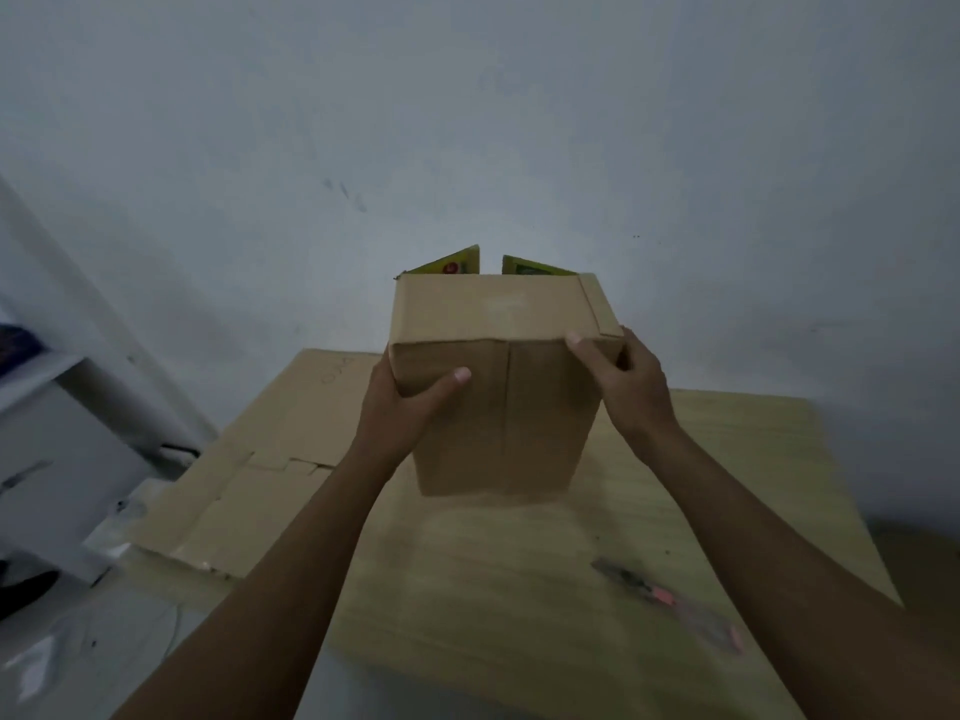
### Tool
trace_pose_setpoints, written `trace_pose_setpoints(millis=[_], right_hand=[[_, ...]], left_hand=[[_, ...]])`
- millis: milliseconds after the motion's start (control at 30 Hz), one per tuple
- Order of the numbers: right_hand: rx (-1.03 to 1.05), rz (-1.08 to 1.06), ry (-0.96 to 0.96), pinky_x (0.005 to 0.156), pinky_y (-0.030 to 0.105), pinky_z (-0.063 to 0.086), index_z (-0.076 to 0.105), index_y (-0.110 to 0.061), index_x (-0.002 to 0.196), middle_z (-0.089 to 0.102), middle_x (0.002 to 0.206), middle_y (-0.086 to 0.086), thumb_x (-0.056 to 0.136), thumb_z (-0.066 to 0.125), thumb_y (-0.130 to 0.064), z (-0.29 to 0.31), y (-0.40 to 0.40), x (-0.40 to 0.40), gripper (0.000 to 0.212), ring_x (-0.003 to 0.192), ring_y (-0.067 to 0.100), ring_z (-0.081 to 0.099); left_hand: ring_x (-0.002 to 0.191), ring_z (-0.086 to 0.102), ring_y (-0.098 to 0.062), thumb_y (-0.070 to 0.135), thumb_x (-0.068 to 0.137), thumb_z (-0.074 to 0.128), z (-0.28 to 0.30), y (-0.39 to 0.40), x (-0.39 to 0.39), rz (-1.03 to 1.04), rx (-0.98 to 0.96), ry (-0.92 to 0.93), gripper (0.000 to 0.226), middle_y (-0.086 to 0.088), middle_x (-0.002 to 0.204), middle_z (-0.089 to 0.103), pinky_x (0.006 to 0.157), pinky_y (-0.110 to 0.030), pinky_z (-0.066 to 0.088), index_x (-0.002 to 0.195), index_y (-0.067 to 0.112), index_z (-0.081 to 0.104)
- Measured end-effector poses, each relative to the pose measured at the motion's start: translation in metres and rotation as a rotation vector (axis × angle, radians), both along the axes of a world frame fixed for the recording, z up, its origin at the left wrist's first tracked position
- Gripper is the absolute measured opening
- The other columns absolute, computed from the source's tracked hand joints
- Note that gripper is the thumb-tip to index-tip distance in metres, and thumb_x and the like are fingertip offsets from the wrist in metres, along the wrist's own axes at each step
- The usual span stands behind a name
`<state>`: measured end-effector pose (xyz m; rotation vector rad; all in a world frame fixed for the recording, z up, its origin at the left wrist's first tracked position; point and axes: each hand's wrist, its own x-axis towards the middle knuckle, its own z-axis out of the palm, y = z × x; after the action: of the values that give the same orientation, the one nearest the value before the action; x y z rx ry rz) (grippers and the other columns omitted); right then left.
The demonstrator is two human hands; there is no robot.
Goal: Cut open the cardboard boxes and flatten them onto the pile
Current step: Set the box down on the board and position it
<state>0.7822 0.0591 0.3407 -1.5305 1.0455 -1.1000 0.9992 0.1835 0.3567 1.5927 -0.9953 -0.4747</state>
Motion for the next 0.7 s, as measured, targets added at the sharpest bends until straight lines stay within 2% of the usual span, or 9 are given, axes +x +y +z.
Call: trace_pose_setpoints(millis=[67, 133, 200, 267, 400, 467, 533, 633, 700], right_hand=[[0.009, 0.066, -0.075, 0.094, 0.031, 0.054, 0.059, -0.034, 0.132, 0.066, 0.124, -0.015, 0.081, 0.077, -0.055, -0.006, 0.006, 0.014, 0.058, 0.114, 0.005, 0.061], [0.007, 0.052, -0.066, 0.095, 0.029, 0.053, 0.051, -0.035, 0.138, 0.062, 0.128, -0.017, 0.076, 0.081, -0.054, -0.013, 0.006, 0.029, 0.072, 0.116, 0.002, 0.06], [0.029, -0.039, -0.016, 0.096, 0.034, 0.053, 0.046, -0.035, 0.141, 0.06, 0.13, -0.016, 0.073, 0.08, -0.06, -0.015, 0.0, 0.043, 0.08, 0.115, 0.006, 0.059], [0.052, -0.139, 0.053, 0.096, 0.038, 0.054, 0.047, -0.032, 0.139, 0.06, 0.126, -0.014, 0.077, 0.076, -0.063, -0.017, -0.012, 0.055, 0.075, 0.111, 0.01, 0.06], [0.139, -0.284, 0.078, 0.093, 0.036, 0.053, 0.051, -0.033, 0.121, 0.061, 0.113, -0.014, 0.076, 0.073, -0.069, -0.028, -0.036, 0.08, 0.061, 0.101, 0.01, 0.062], [0.183, -0.292, 0.068, 0.092, 0.033, 0.051, 0.051, -0.03, 0.122, 0.061, 0.12, -0.009, 0.08, 0.072, -0.065, -0.044, -0.043, 0.094, 0.058, 0.102, 0.012, 0.06], [0.201, -0.277, 0.079, 0.093, 0.033, 0.05, 0.052, -0.025, 0.131, 0.061, 0.128, -0.005, 0.083, 0.072, -0.06, -0.06, -0.05, 0.103, 0.062, 0.104, 0.013, 0.06], [0.224, -0.219, 0.123, 0.101, 0.039, 0.051, 0.045, -0.028, 0.144, 0.06, 0.134, -0.004, 0.081, 0.078, -0.052, -0.09, -0.056, 0.111, 0.075, 0.11, 0.013, 0.062], [0.248, -0.16, 0.16, 0.104, 0.043, 0.05, 0.037, -0.033, 0.15, 0.057, 0.141, -0.003, 0.079, 0.081, -0.051, -0.107, -0.056, 0.117, 0.086, 0.118, 0.016, 0.06]], left_hand=[[0.094, 0.07, 0.003, 0.052, 0.07, 0.084, 0.001, -0.006, 0.02, 0.016, -0.003, 0.008, 0.051, 0.018, 0.104, 0.074, 0.077, -0.023, 0.058, 0.115, 0.035, 0.067], [0.091, 0.069, 0.006, 0.056, 0.075, 0.081, -0.005, -0.014, 0.038, 0.005, -0.002, 0.009, 0.036, 0.021, 0.1, 0.072, 0.08, -0.027, 0.059, 0.105, 0.044, 0.066], [0.1, 0.068, -0.002, 0.072, 0.072, 0.076, -0.012, -0.024, 0.056, -0.053, 0.015, 0.002, 0.05, 0.013, 0.115, 0.069, 0.087, -0.032, 0.06, 0.114, 0.046, 0.067], [0.109, 0.065, -0.008, 0.082, 0.07, 0.069, -0.02, -0.034, 0.074, -0.12, 0.034, -0.036, 0.069, 0.004, 0.129, 0.064, 0.091, -0.034, 0.059, 0.13, 0.048, 0.061], [0.132, 0.054, -0.017, 0.079, 0.078, 0.066, -0.038, -0.058, 0.102, -0.236, 0.117, 0.039, 0.075, 0.002, 0.146, 0.052, 0.107, -0.048, 0.049, 0.146, 0.058, 0.04], [0.131, 0.054, -0.01, 0.063, 0.087, 0.068, -0.046, -0.065, 0.11, -0.269, 0.133, 0.135, 0.073, 0.009, 0.149, 0.05, 0.108, -0.039, 0.049, 0.151, 0.054, 0.034], [0.128, 0.054, -0.003, 0.046, 0.093, 0.069, -0.055, -0.07, 0.116, -0.282, 0.141, 0.172, 0.075, 0.014, 0.151, 0.048, 0.099, -0.021, 0.05, 0.157, 0.044, 0.029], [0.132, 0.049, -0.005, 0.051, 0.091, 0.07, -0.073, -0.08, 0.129, -0.249, 0.183, 0.241, 0.078, 0.017, 0.155, 0.041, 0.096, -0.016, 0.045, 0.157, 0.041, 0.03], [0.12, 0.051, 0.002, 0.051, 0.091, 0.068, -0.083, -0.088, 0.141, -0.208, 0.207, 0.276, 0.075, 0.022, 0.148, 0.039, 0.088, -0.013, 0.043, 0.157, 0.037, 0.033]])
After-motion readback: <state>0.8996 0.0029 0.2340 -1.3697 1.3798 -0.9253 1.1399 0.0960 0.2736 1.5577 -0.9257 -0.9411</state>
